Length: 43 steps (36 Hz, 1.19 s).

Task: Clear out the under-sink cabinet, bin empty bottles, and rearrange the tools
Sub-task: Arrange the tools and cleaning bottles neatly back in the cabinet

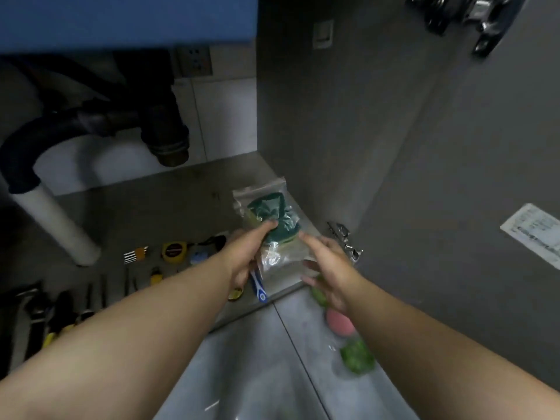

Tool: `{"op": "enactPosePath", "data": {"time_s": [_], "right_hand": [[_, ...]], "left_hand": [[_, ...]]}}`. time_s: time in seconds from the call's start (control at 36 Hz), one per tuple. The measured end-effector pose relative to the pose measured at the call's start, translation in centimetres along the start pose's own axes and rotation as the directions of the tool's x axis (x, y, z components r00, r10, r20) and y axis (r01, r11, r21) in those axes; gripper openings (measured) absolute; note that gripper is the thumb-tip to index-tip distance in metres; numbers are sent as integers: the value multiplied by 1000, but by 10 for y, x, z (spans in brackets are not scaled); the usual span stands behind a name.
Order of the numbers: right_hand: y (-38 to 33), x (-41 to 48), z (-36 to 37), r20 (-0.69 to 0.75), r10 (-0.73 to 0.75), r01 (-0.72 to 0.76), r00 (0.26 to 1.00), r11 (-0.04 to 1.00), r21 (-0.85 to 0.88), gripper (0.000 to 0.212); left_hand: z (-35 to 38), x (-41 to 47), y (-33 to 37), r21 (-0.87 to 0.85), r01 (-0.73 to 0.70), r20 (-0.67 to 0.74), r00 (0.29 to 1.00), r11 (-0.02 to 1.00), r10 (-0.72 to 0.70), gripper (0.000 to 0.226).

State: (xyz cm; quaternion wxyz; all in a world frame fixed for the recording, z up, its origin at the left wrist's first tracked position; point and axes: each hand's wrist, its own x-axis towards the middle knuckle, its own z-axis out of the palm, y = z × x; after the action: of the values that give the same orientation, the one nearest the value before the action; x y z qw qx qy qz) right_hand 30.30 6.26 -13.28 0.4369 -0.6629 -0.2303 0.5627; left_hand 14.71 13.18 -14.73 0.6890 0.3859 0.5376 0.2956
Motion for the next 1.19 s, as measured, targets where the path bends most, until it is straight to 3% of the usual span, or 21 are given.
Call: {"op": "enactPosePath", "data": {"time_s": [0.17, 0.28, 0.39, 0.58, 0.69, 0.81, 0.94, 1.03, 1.11, 1.17, 1.19], "right_hand": [[19, 46, -16, -19, 68, -66, 998, 995, 72, 43], [18, 71, -15, -13, 76, -73, 997, 983, 166, 43], [21, 89, -10, -11, 62, -57, 998, 966, 251, 28], [41, 105, -6, -50, 56, -38, 997, 950, 309, 45], [43, 111, -6, -96, 28, 6, 995, 940, 340, 42], [39, 114, -5, -112, 6, 34, 994, 934, 354, 37], [39, 117, -5, -122, -22, 60, 992, 945, 323, 30], [40, 115, -7, -133, -77, 102, 988, 975, 196, 23], [38, 110, -15, -117, -227, 216, 967, 971, -99, 21], [38, 105, -27, -74, -399, 347, 914, 863, -367, 23], [38, 100, -35, -23, -482, 395, 876, 744, -540, 23]], "left_hand": [[29, 76, 2, 4, 8, -61, 998, 1000, -8, 64], [50, 114, 9, -9, -4, -47, 999, 1000, 4, 47], [66, 146, 13, 4, -41, -90, 995, 999, 41, 56], [64, 164, -5, 78, -111, -186, 975, 991, 124, 53], [68, 167, -7, 171, -163, -273, 940, 972, 206, 59], [74, 174, 0, 175, -110, -428, 886, 978, 176, 77], [74, 176, 7, 191, -100, -371, 914, 977, 166, 68], [68, 170, 5, 159, -79, -296, 947, 984, 124, 52], [61, 158, 3, 215, -117, -265, 949, 970, 173, 49], [56, 146, 4, 292, -143, -249, 943, 946, 219, 54], [53, 139, 5, 367, -145, -237, 941, 919, 244, 56]]}}
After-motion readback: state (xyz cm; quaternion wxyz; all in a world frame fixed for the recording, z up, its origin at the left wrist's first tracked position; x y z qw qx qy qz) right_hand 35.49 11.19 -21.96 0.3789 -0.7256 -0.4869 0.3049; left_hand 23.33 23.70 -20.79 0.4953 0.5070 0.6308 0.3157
